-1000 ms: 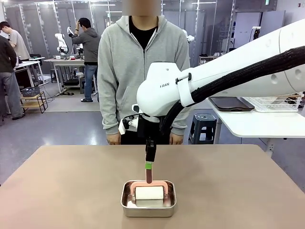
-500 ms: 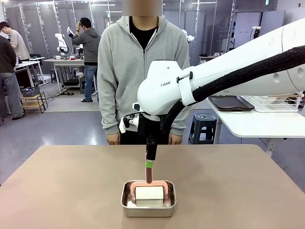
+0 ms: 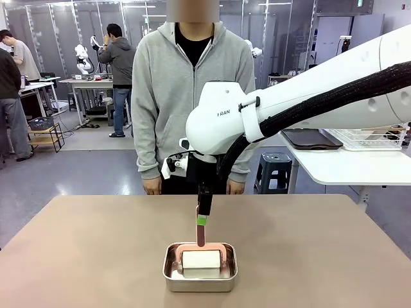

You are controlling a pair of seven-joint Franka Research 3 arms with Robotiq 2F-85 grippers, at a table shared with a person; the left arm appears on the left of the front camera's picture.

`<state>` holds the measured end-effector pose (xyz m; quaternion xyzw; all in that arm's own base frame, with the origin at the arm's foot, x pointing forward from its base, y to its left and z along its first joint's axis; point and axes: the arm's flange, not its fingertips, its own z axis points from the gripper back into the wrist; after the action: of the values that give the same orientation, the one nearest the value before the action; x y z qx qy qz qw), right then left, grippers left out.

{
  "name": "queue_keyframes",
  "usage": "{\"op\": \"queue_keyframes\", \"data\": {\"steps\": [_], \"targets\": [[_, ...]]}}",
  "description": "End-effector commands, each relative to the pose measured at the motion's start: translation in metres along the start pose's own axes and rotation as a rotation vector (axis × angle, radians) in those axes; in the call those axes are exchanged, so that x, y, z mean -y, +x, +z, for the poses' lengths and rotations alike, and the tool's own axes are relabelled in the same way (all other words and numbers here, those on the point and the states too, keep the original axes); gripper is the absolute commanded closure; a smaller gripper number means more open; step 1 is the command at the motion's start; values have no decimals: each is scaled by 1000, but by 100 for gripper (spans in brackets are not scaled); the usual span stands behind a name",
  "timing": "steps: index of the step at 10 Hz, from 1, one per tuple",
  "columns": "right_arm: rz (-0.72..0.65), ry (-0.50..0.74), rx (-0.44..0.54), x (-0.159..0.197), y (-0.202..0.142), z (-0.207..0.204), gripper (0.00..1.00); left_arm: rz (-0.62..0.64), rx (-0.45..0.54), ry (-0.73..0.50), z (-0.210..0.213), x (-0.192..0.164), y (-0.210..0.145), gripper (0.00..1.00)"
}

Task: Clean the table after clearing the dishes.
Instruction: Place the Lint Roller back on top of the Airtight Container.

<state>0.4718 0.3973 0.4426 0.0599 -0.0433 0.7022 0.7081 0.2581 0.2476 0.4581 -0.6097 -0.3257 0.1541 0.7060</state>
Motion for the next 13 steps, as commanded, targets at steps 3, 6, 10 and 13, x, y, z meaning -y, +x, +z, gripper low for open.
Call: {"op": "queue_keyframes", "data": {"steps": [3,6,10,13], "targets": [[2,0,1,-2,2,1,0,-12,1,-15,2,3,1,0],[2,0,1,-2,2,1,0,-12,1,-15,2,3,1,0],[-79,10,136,8,-5,29,0,-12,1,-15,2,3,1,0],[-274,62,401,22,-40,74,0,-12,1,-15,2,3,1,0]]}}
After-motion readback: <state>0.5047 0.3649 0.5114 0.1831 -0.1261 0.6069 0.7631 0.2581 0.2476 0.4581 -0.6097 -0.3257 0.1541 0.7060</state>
